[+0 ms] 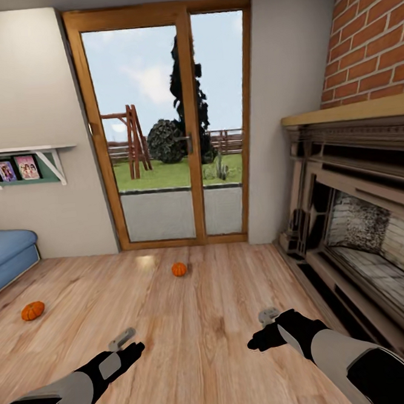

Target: Place each of the two pumpkins and all three candles from the living room inside a cabinet in the living room (use any cabinet), then make sure every cabinet is closed, and position the cauldron so it is next to a table in the living room.

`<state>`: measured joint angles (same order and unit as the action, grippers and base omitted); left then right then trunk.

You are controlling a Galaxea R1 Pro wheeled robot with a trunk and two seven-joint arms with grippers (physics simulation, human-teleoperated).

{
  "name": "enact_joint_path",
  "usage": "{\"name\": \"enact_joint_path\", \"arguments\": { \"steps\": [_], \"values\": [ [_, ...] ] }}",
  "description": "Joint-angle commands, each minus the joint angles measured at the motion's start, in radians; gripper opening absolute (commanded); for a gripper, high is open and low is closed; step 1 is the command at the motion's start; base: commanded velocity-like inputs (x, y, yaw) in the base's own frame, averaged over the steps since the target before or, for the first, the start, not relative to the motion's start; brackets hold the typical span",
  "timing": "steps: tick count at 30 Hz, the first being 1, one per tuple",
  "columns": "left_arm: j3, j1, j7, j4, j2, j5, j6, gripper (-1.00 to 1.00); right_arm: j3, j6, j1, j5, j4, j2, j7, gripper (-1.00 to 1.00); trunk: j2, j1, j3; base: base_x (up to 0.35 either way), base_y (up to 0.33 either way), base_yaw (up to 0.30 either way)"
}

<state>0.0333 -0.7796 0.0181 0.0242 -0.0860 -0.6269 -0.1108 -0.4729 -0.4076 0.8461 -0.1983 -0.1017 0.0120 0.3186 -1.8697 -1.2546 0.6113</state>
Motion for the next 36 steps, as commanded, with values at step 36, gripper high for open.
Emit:
{"name": "enact_joint_path", "arguments": {
  "steps": [36],
  "values": [
    [0.004,-0.001,0.002,0.003,0.009,-0.005,-0.003,1.00,-0.007,-0.006,-0.001,-0.010,-0.003,-0.001,0.001,1.00,0.000,0.000,0.000,0.327,0.000,0.075]
  ]
}}
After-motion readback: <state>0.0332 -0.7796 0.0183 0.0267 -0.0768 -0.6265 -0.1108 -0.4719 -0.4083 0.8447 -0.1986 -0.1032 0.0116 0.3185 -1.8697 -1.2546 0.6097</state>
